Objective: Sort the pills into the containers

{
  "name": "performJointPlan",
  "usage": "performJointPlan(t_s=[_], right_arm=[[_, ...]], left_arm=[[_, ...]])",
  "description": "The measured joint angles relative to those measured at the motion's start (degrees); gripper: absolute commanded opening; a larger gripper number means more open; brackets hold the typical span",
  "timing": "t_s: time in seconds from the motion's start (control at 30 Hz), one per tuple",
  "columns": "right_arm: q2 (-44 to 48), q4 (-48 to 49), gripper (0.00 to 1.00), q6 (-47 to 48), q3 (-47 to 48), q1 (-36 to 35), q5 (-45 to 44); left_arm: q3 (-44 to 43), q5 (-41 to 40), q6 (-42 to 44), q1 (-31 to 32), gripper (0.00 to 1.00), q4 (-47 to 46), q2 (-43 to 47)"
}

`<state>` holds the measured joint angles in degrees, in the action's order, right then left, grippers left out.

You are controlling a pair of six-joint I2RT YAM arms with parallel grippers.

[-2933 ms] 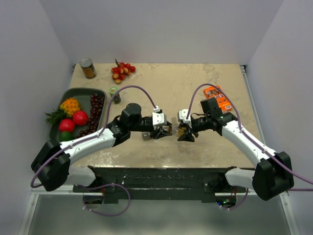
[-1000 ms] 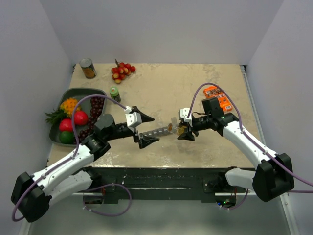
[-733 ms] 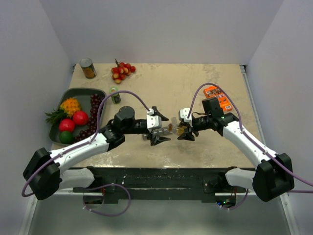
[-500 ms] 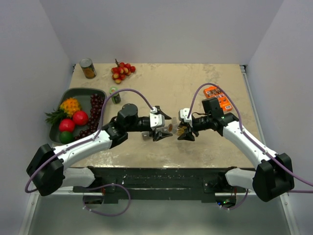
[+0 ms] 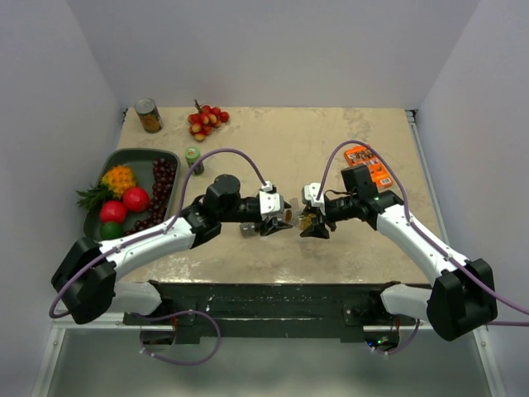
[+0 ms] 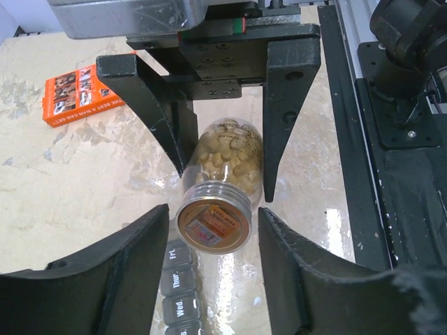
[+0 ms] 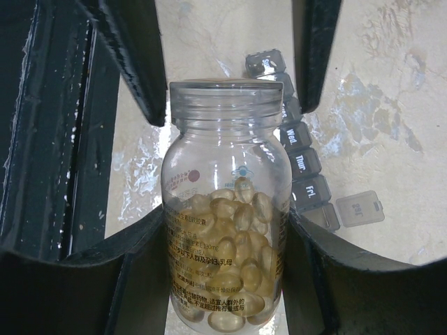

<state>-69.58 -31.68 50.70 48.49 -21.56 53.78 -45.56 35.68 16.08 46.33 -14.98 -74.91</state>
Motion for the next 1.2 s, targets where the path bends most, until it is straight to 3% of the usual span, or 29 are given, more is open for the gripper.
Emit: performJointPlan(t_s=[0.13, 0.33, 0.4, 0.6, 1.0, 1.1, 1.2], right_arm=[[0.0, 0.0, 0.00, 0.0, 0.0, 0.0, 0.0], [0.0, -0.3, 0.00, 0.4, 0.0, 0.1, -0.1], [0.0, -0.4, 0.00, 0.4, 0.0, 0.1, -0.1], [0.0, -0.6, 0.00, 0.3, 0.0, 0.1, 0.0], [0.0, 0.5, 0.00, -0.5, 0.0, 0.5, -0.4], [0.0, 0.6, 0.00, -0.6, 0.0, 0.7, -0.4], [0.0, 0.9, 0.00, -0.8, 0.0, 0.9, -0.4]], left_arm=[[0.0, -0.2, 0.0, 0.0, 0.41, 0.2, -0.5], [0.0, -0.2, -1.3, 0.0, 0.06, 0.2, -0.8], [0.0, -0.2, -2.7, 0.0, 0.00, 0.1, -0.8], [-0.4, -0.7, -15.3, -0.6, 0.00, 0.1, -1.2], [-4.1, -0.5, -60.3, -10.3, 0.00, 10.2, -3.1], [-6.1, -2.0, -64.5, -10.1, 0.00, 14.3, -3.1], [-8.5, -6.5, -62.5, -10.4, 0.00, 20.3, -2.3]])
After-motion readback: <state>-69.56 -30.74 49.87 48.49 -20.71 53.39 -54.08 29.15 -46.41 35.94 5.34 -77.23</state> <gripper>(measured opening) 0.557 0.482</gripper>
